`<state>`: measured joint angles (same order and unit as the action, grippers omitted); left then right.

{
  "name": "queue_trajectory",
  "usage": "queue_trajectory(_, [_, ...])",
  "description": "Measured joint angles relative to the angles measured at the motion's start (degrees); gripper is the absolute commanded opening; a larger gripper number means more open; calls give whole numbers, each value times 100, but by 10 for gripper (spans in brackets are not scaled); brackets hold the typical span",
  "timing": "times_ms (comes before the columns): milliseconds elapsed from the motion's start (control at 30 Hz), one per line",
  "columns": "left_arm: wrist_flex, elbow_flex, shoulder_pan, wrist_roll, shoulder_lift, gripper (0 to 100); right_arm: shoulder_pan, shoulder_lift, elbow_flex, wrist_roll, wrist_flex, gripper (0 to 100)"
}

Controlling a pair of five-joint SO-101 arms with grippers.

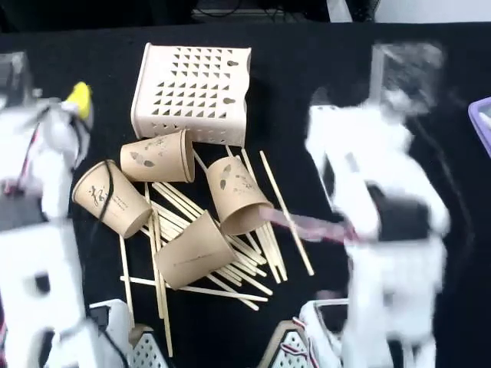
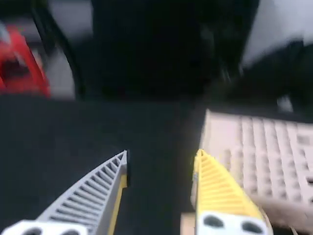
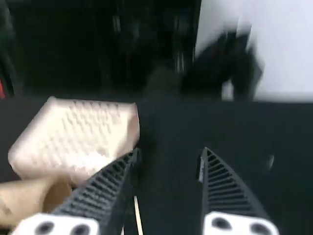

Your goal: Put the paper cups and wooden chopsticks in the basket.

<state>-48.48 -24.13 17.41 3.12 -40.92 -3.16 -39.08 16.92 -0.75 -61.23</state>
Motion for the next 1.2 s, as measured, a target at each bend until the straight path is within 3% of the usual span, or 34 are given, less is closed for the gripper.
queue_trajectory(167, [-536, 1275, -237, -756, 1969, 225, 35, 1732, 826, 0, 1389, 194])
queue_trajectory(400, [-624, 2892, -589, -914, 4018, 225, 70, 3640, 1345, -492, 2848, 194])
queue_trajectory(767, [-334, 4527, -677, -941, 6690, 225, 70, 4571, 1345, -607, 2980, 194])
queue_trajectory(1200, [-264, 5011, -325, -949, 7218, 224, 53, 4598, 1345, -607, 2980, 194])
